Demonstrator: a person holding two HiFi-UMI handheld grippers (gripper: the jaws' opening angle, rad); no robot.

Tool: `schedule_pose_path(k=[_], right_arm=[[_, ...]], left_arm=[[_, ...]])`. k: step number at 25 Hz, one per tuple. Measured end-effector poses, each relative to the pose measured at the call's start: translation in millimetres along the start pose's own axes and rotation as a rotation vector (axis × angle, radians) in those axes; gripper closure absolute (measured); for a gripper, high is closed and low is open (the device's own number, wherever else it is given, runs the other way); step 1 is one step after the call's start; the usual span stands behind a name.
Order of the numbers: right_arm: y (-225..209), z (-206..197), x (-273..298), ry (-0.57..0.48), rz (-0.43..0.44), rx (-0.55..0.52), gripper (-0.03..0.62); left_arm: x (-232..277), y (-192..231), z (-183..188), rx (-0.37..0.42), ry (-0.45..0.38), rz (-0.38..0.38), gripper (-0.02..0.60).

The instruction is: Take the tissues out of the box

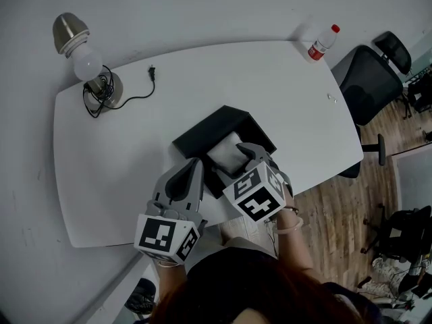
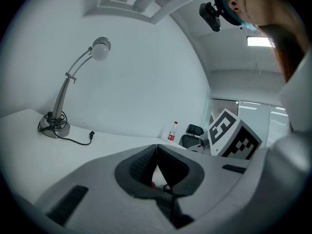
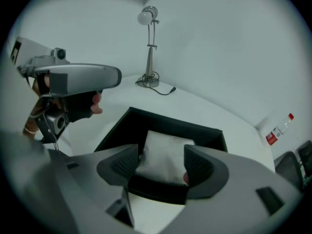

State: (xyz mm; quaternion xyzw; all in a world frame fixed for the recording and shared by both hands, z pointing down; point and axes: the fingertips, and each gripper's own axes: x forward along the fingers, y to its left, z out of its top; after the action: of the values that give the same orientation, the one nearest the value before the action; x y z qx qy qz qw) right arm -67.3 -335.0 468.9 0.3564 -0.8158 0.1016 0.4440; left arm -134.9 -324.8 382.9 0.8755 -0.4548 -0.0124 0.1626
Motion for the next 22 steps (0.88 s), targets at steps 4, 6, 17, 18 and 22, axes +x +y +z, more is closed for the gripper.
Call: schedule_pose_path(k=[4, 6, 17, 18, 22], right_arm=[[-2.6, -7.9, 7.3, 0.058, 0.0, 0.01, 0.322], [-3.0, -9.8, 10.4, 0.082, 0.002, 0.009, 0.322], [-5.7, -19.4, 19.4, 0.194, -0.025, -0.031, 0.324], [-6.0, -19.8, 19.9, 0.199, -0.028, -0.035, 0.324], [-7.2, -20.9, 21.0, 0.212, -0.033, -0.051, 0.353]], left_arm=[[1.1, 3.2, 0.4, -0.007, 0.001, 0.006, 0.56], [1.9, 6.9, 0.7, -0.011, -0.001, 0.011, 0.56], [8.6, 10.9, 0.2, -0.022, -0.001, 0.018, 0.56], [8.7, 11.1, 0.7, -0.022, -0.002, 0.019, 0.56], [8.0, 11.5, 1.7, -0.021, -0.004, 0.023, 0.56]])
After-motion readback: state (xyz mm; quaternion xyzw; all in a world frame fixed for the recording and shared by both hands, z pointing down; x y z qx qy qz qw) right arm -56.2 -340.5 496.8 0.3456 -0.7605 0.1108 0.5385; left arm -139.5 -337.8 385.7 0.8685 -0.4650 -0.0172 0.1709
